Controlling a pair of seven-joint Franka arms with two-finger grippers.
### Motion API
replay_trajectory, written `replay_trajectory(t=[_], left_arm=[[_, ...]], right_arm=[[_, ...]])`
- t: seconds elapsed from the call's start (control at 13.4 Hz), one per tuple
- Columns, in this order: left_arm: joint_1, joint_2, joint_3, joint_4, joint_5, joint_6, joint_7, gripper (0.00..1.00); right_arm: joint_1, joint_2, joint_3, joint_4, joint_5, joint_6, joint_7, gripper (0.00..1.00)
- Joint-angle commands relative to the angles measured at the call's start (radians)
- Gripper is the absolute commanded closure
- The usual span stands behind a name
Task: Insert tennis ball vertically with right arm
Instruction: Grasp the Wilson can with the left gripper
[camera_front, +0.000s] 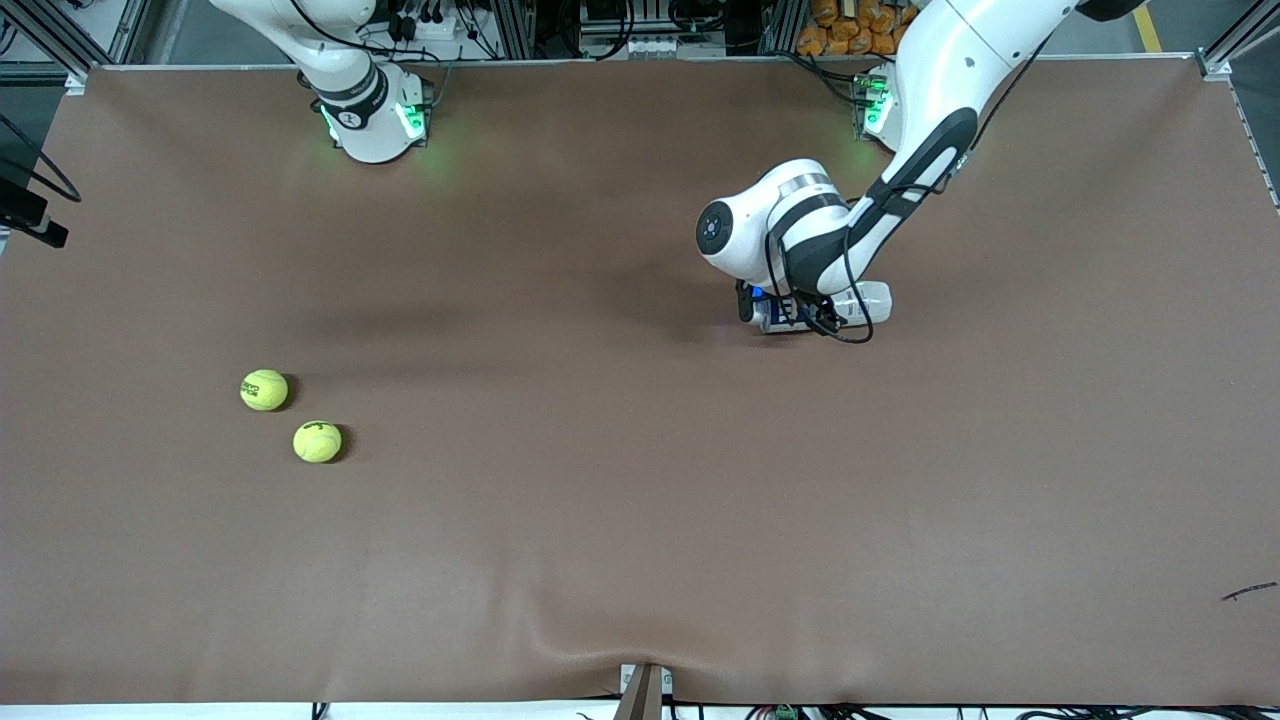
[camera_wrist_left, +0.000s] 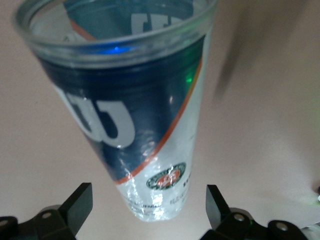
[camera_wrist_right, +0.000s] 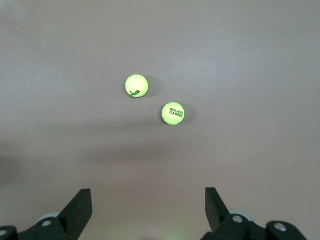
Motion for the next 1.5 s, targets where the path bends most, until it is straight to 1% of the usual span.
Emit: replay_trajectory(t=[0.0, 0.15, 0.22, 0.45, 0.75, 0.82, 1.05, 1.27, 1.35, 1.42], left_arm=[[0.0, 0.036, 0.0, 0.02, 0.013, -0.005, -0.011, 0.0], [0.012, 0.064, 0.0, 0.024, 0.01, -0.007, -0.087, 0.0], [0.001, 0.07, 0.0, 0.026, 0.012, -0.007, -0.103, 0.0], [0.001, 0.081, 0.002, 0.036, 0.016, -0.007, -0.098, 0.0], [-0.005, 0.113, 0.009, 0.061, 0.03, -0.01, -0.091, 0.0], [-0.005, 0.118, 0.009, 0.061, 0.035, -0.008, -0.092, 0.1], [-0.005, 0.125, 0.009, 0.064, 0.053, -0.01, -0.097, 0.28], [-0.006, 0.124, 0.008, 0.084, 0.05, -0.011, -0.098, 0.3], [-0.006, 0.122, 0.006, 0.089, 0.05, -0.013, -0.097, 0.35], [-0.006, 0.125, 0.008, 0.099, 0.05, -0.011, -0.095, 0.35]], right_arm=[[-0.024, -0.005, 0.014, -0.003, 0.01, -0.005, -0.003, 0.0], [-0.023, -0.004, 0.014, -0.003, 0.01, -0.007, -0.003, 0.0], [-0.024, -0.004, 0.014, -0.003, 0.009, -0.004, -0.005, 0.0], [-0.037, 0.019, 0.014, 0.004, 0.009, -0.001, -0.003, 0.0], [-0.03, 0.021, 0.014, 0.004, 0.006, -0.002, -0.003, 0.0], [-0.03, 0.021, 0.014, 0.004, 0.007, -0.004, -0.003, 0.0], [-0.034, 0.021, 0.014, 0.004, 0.007, -0.004, -0.002, 0.0], [-0.034, 0.021, 0.014, 0.002, 0.007, -0.005, -0.002, 0.0], [-0.03, 0.021, 0.014, 0.001, 0.007, -0.005, -0.003, 0.0], [-0.032, 0.021, 0.014, 0.002, 0.007, -0.004, -0.005, 0.0]])
